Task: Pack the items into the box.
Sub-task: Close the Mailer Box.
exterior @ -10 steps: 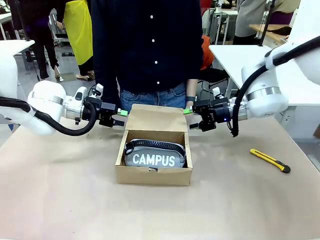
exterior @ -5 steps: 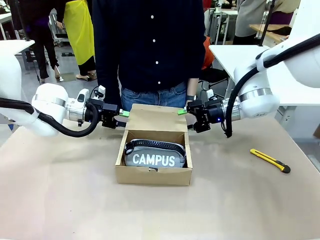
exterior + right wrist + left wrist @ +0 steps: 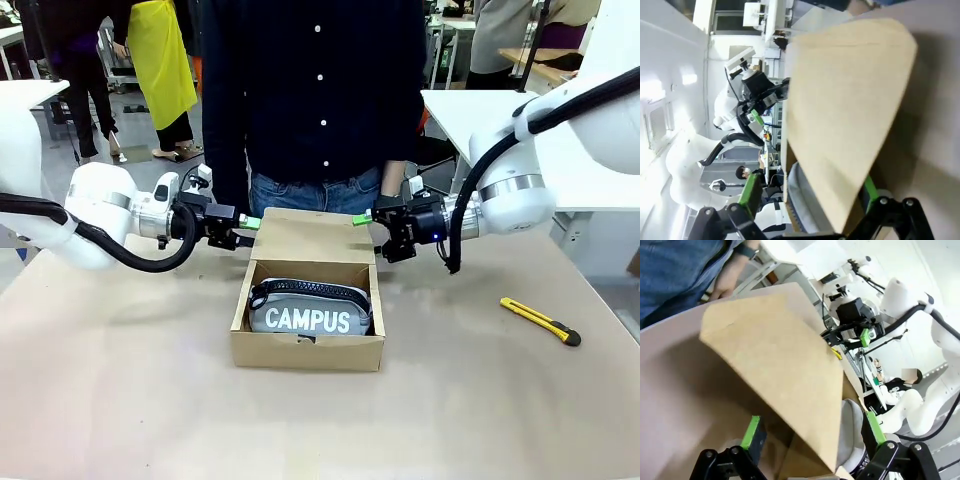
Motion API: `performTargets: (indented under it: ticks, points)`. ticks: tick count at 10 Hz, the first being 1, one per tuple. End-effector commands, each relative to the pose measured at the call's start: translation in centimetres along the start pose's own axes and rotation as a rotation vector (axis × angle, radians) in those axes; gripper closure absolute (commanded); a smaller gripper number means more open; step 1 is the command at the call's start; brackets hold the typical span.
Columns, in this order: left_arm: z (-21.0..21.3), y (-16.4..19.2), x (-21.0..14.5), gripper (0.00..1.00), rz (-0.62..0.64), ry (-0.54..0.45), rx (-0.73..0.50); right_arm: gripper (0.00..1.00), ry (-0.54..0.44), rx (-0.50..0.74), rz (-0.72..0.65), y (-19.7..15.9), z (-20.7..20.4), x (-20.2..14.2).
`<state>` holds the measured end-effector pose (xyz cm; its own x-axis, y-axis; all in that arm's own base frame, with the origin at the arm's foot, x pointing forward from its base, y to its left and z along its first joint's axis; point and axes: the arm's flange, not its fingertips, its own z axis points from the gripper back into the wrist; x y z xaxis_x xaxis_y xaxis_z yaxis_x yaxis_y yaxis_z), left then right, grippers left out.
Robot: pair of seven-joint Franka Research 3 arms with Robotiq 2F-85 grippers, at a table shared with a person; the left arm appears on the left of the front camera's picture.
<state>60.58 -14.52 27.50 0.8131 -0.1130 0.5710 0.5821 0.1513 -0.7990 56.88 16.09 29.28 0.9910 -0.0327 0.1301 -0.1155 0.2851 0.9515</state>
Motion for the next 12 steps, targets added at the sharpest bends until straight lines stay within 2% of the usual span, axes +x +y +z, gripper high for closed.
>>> performTargets:
  ticks: [1, 7, 8, 9, 12]
  points:
    - [0.0, -3.0, -0.6, 0.00, -0.103, -0.017, -0.036, 0.00, -0.017, 0.058, 0.098, 2.1, 1.4, -0.9]
    - [0.2, -9.7, -2.5, 0.00, -0.290, -0.009, -0.090, 0.00, -0.039, 0.041, 0.267, 5.9, 2.2, -4.6]
    - [0.2, -10.1, -2.5, 0.00, -0.275, -0.008, -0.056, 0.00, -0.045, -0.026, 0.262, 6.0, 1.8, -4.7]
    - [0.0, -8.7, -1.3, 0.00, -0.249, 0.017, -0.074, 0.00, 0.004, 0.041, 0.224, 5.3, 2.4, -3.3]
    - [0.0, -8.7, -1.3, 0.00, -0.249, 0.017, -0.074, 0.00, 0.004, 0.041, 0.224, 5.3, 2.4, -3.3]
